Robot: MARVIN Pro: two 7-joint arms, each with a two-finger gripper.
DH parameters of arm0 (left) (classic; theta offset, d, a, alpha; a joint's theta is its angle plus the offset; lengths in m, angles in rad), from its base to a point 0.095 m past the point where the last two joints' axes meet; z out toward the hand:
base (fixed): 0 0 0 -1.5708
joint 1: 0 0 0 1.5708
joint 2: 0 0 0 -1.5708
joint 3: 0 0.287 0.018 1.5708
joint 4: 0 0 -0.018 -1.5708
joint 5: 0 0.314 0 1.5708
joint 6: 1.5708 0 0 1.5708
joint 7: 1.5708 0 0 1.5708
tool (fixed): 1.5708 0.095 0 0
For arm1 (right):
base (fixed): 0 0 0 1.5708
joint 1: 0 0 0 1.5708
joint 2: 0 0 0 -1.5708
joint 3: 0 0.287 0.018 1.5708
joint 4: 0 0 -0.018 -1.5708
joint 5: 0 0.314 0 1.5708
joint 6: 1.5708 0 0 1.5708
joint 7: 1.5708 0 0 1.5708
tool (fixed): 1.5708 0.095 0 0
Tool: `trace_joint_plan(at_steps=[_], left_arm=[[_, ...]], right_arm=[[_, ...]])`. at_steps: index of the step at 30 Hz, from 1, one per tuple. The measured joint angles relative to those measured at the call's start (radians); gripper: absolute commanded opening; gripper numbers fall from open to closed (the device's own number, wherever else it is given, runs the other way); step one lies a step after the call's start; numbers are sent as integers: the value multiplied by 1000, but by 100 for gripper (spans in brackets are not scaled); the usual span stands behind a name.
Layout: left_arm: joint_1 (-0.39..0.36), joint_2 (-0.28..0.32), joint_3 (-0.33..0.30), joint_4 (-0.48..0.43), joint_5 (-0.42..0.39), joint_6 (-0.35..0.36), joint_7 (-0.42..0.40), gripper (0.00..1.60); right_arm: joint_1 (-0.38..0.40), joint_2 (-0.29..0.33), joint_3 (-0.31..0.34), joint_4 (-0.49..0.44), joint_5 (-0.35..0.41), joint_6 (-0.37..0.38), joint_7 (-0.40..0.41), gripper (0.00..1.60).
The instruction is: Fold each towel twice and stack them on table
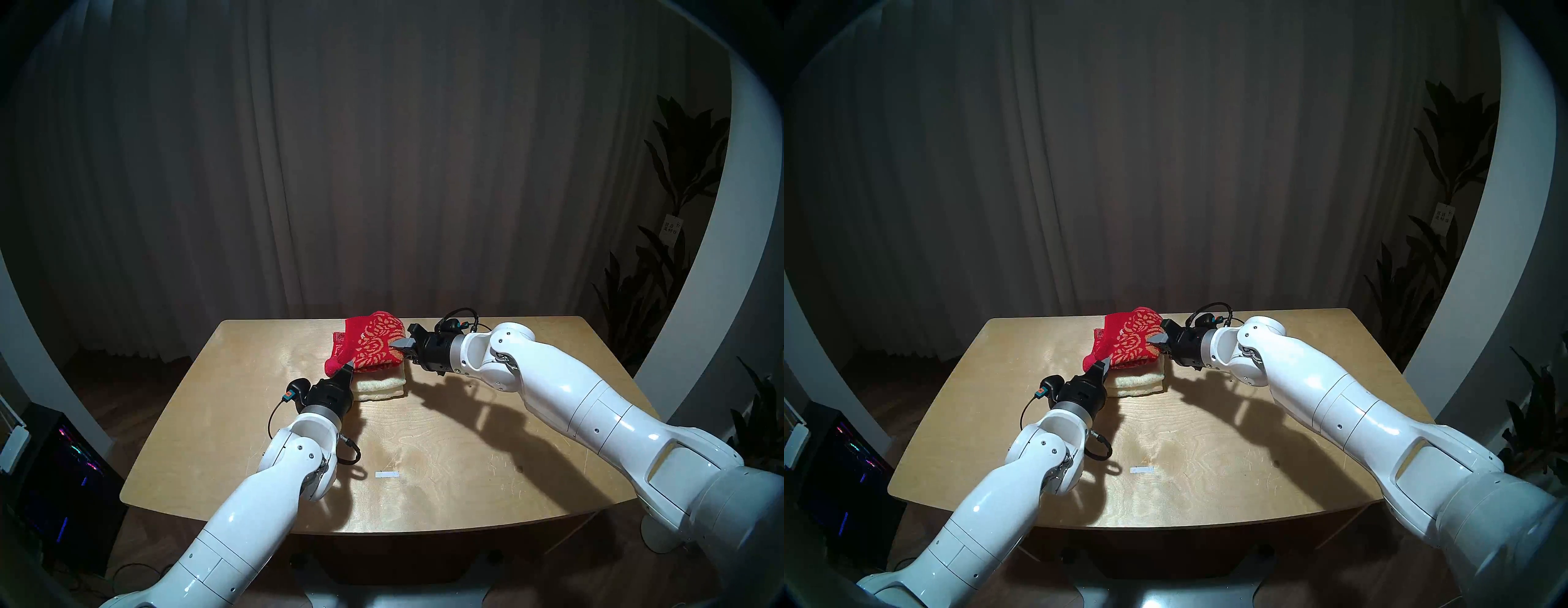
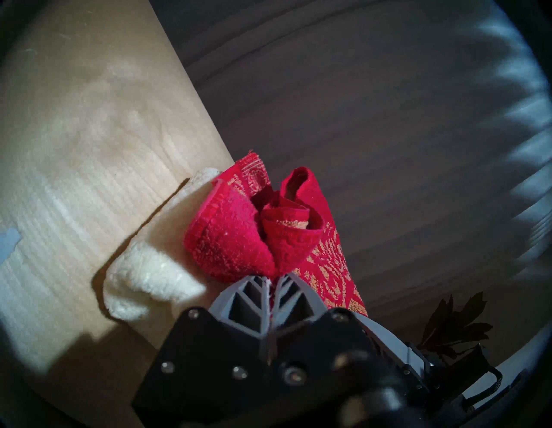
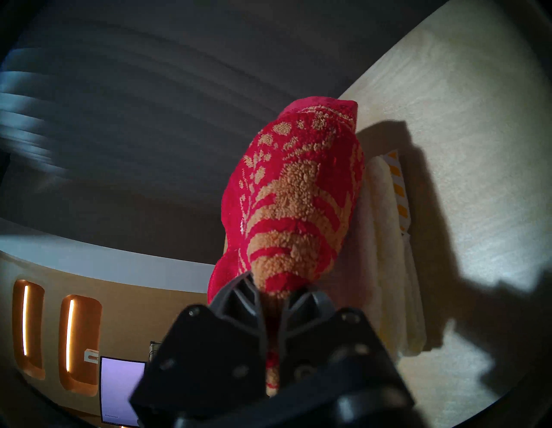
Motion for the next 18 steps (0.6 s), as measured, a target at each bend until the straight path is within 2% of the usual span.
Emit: trace_joint_plan(at_steps=[10,18], left_arm=[[-2,-10,-1,8,7,0,51,0],[13,-2,-11,-29,-6,4,83,0]], right_arm=[[10,-46,-20,50,0,-6,-82,0],[33,-72,-20,61,33,-4,-196,0]])
